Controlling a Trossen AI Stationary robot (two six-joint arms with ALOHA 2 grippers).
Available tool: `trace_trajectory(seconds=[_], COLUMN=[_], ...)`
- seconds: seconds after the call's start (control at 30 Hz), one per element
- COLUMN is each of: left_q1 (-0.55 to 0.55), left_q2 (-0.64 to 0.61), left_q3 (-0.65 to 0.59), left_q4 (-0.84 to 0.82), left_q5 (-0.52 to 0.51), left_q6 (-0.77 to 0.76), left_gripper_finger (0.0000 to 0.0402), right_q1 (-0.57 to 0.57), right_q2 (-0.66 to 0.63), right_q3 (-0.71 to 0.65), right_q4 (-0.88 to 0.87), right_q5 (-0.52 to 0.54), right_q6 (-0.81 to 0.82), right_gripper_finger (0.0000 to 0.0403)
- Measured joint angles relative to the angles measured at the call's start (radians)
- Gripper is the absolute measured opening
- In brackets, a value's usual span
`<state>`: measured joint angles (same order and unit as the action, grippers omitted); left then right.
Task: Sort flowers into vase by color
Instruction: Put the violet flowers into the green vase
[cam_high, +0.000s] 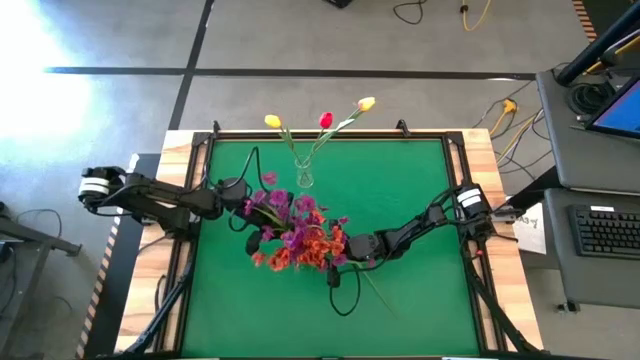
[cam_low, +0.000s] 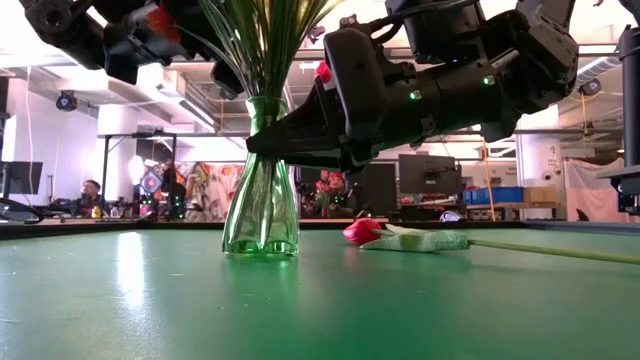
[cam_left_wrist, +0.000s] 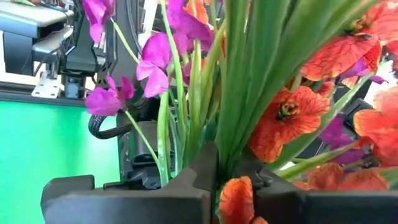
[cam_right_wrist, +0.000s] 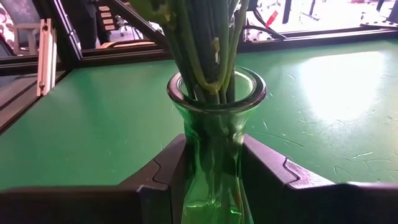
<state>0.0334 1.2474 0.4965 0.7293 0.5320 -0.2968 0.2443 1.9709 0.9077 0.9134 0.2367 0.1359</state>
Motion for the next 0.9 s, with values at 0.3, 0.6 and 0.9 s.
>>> trace_trajectory(seconds=[0.3, 0.6, 0.9], left_q1=[0.0, -0.008, -0.022], left_q2=[-0.002, 0.066, 0.125], left_q3=[0.0, 0.001, 0.001], left_q4=[0.002, 0.044, 0.079], left_q5=[0.052, 0.032, 0.031], left_q6=[-0.026, -0.023, -0.003], left_gripper_finger=[0.0, 0.0, 0.0], right_q1=[0.0, 0.0, 0.0], right_q2=[0.0, 0.0, 0.0], right_q3=[0.0, 0.0, 0.0], right_q4=[0.0, -0.002, -0.007], right_q5=[0.0, 0.0, 0.0], right_q6=[0.002, 0.002, 0.001], right_gripper_finger=[0.0116, 0.0115, 0.0115])
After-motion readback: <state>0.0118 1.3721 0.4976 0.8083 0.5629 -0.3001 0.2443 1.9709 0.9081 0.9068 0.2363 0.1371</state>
